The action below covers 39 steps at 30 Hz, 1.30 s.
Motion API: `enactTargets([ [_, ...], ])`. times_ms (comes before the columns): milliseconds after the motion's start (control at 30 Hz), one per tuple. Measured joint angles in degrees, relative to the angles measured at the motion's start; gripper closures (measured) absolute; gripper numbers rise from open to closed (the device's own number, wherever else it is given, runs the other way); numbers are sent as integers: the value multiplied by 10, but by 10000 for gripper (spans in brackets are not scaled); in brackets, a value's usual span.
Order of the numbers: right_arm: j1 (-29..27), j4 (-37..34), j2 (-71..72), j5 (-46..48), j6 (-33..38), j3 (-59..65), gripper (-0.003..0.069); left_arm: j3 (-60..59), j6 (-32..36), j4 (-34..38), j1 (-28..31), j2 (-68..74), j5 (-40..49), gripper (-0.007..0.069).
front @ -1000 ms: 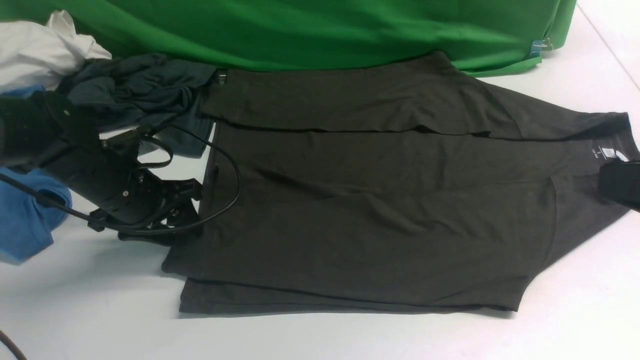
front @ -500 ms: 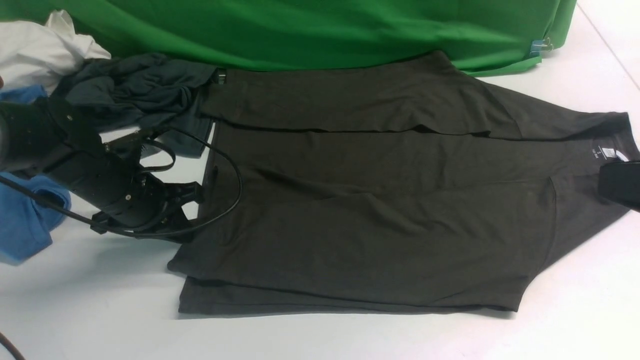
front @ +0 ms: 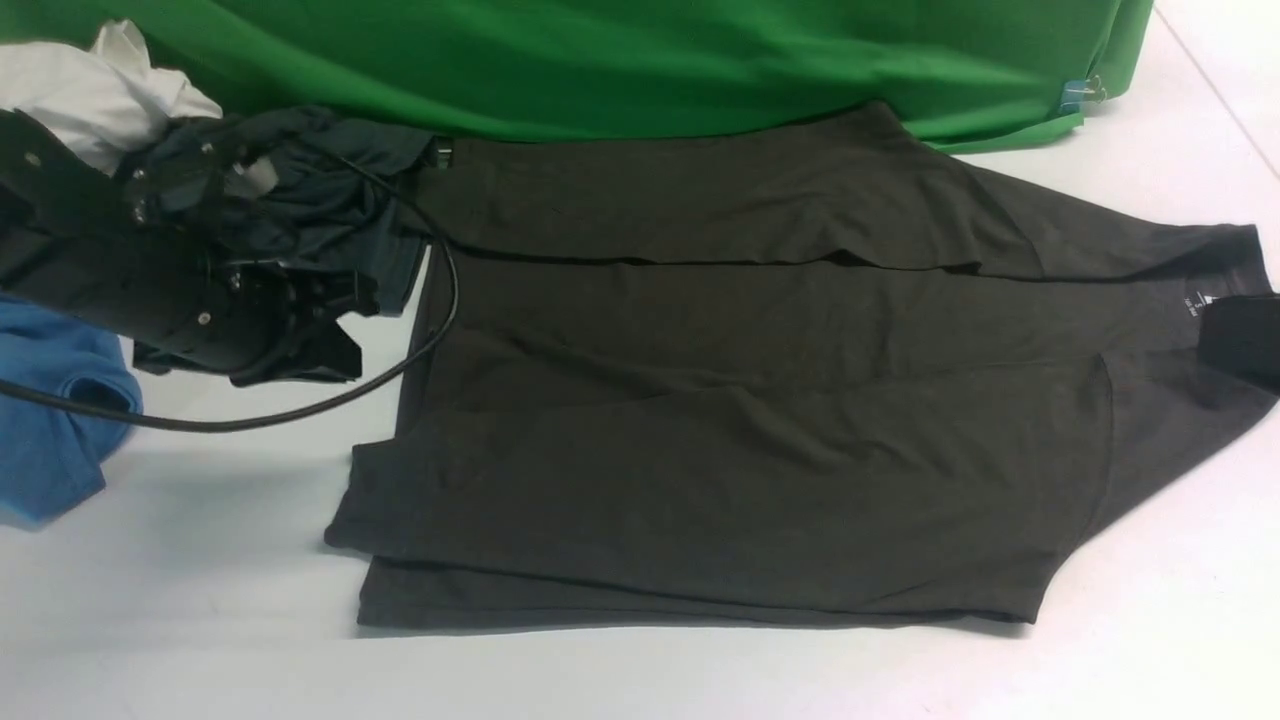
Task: Fold a long-sleeved shirt on a white desktop.
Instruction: 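Grasp the left edge of the dark T-shirt lying flat on the table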
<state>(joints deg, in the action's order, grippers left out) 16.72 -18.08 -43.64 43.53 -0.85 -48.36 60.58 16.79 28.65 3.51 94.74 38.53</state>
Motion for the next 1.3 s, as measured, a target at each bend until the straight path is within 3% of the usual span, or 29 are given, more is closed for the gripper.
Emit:
enactTargets([
  [67, 0, 0, 0, -1, 0, 0, 418, 0, -30, -35, 0, 5, 2, 566],
  [133, 0, 0, 0, -1, 1, 0, 418, 0, -72, -86, -1, 15, 6, 489],
  [233, 0, 0, 0, -1, 1, 0, 418, 0, -79, -125, -15, 24, 12, 380],
  [400, 0, 0, 0, -1, 1, 0, 418, 0, -118, -209, -74, 24, 3, 186],
  [533, 0, 0, 0, 1, 1, 0, 418, 4, -164, -233, -91, 34, -9, 116],
  [700, 0, 0, 0, 13, 1, 0, 418, 30, -188, -235, -91, 93, 7, 100],
  [900, 0, 0, 0, 29, 1, 0, 418, 40, -187, -222, -91, 129, -8, 125],
  [1000, 0, 0, 0, 32, 1, 0, 418, 43, -185, -213, -91, 133, -15, 204],
  [1033, 0, 0, 0, 35, 0, 0, 418, 43, -185, -208, -91, 133, -17, 290],
  [1100, 0, 0, 0, 39, 0, 0, 418, 43, -185, -204, -91, 133, -18, 348],
  [1233, 0, 0, 0, 44, 0, 0, 418, 43, -186, -192, -92, 133, -18, 536],
  [1300, 0, 0, 0, 44, 0, 0, 418, 43, -186, -193, -92, 131, -18, 564],
])
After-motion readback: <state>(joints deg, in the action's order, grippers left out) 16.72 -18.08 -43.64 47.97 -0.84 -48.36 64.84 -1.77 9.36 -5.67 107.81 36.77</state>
